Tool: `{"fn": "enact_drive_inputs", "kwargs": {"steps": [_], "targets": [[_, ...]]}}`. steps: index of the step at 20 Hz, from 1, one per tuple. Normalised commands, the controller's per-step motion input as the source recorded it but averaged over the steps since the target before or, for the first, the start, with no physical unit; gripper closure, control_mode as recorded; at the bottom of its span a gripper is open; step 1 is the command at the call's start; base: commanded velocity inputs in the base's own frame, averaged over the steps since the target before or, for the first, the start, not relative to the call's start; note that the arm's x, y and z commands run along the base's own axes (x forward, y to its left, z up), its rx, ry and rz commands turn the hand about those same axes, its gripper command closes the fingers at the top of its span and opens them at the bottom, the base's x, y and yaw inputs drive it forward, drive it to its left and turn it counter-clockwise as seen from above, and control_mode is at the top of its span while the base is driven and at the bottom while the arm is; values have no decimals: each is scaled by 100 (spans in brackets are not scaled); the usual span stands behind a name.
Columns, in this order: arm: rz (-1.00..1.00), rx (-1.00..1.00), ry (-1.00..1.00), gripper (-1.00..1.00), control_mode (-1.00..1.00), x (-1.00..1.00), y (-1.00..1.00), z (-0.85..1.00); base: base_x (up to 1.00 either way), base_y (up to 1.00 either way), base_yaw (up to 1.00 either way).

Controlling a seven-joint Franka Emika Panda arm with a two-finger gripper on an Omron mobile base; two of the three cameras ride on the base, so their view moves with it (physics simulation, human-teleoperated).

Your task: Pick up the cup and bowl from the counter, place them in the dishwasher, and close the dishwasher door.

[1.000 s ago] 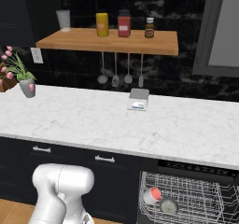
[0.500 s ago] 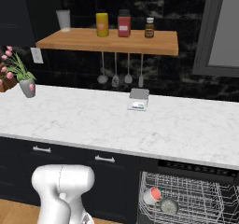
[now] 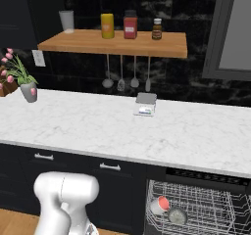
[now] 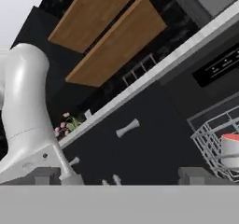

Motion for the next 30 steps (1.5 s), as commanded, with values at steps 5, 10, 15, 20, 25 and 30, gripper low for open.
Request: {"fn": "enact_drive_inputs", "kwargs": {"steps": [5, 10, 15, 20, 25, 30], "targets": [[-14, 36, -36, -100, -100, 100, -1, -31, 0, 0, 0], [-18, 28, -10, -100, -100, 57, -76, -37, 0, 0, 0], [-19, 12, 4, -100, -100, -44, -100, -12, 0, 0, 0], [-25, -11, 13, -100, -100, 23, -70, -100, 0, 0, 0], [0, 3, 2, -100, -100, -38, -100, -100, 0, 0, 0], [0, -3, 0, -100, -100, -83, -100, -100, 0, 0, 0]]}}
